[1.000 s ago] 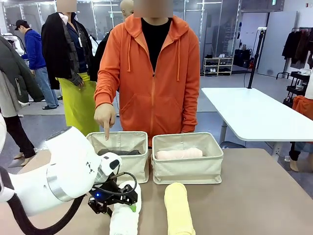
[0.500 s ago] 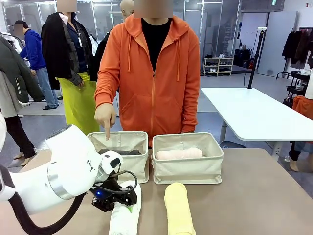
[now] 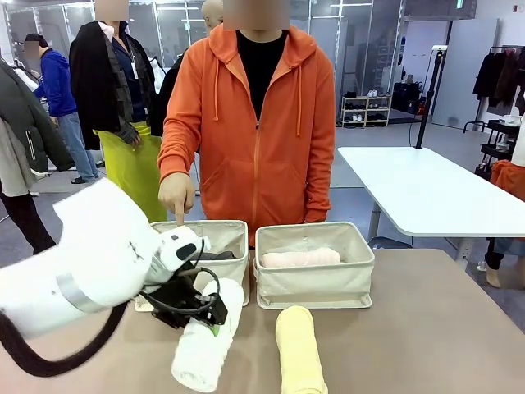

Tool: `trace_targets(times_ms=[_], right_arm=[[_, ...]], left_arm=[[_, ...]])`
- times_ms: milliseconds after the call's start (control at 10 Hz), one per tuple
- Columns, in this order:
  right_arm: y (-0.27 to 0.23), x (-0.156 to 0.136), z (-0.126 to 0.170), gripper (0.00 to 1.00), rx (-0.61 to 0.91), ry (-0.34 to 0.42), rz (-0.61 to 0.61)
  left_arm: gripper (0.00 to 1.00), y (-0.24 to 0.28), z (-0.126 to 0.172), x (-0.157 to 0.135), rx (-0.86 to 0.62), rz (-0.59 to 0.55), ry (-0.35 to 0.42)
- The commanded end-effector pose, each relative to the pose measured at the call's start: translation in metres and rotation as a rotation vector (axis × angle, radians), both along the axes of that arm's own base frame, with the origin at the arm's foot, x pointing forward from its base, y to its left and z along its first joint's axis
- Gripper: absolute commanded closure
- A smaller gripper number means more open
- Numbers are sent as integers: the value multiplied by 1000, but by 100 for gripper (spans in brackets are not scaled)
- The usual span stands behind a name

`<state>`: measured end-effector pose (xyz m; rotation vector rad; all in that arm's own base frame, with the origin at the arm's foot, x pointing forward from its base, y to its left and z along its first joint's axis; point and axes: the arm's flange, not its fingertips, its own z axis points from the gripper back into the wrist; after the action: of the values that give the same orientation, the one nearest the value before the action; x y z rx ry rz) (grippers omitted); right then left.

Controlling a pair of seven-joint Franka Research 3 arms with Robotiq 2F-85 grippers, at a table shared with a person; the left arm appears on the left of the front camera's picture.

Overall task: Divide the towels into two baskets.
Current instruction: Pick up one hotel-folded towel from the bottom of the table and place it in the Fabric basket indicated by the person.

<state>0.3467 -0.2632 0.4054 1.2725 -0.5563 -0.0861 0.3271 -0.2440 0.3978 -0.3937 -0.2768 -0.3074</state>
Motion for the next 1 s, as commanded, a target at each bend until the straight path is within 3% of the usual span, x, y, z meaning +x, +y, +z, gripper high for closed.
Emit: trace_targets(times_ms=[0, 100, 300, 400, 800, 900], right_arm=[[2, -2, 3, 0, -7, 7, -5], [2, -2, 3, 0, -7, 7, -5], [2, -2, 3, 0, -7, 7, -5], [2, -2, 3, 0, -7, 7, -5], [2, -2, 3, 0, -7, 7, -5], [2, -2, 3, 0, -7, 7, -5]], left_arm=[[67, 44, 45, -30, 51, -184, -75], [67, 50, 60, -27, 76, -267, -107], [67, 59, 69, -27, -18, -254, -74], [67, 37, 65, -16, 59, -222, -92], [63, 42, 66, -18, 49, -247, -82], [63, 27, 106, -24, 275, -363, -290]])
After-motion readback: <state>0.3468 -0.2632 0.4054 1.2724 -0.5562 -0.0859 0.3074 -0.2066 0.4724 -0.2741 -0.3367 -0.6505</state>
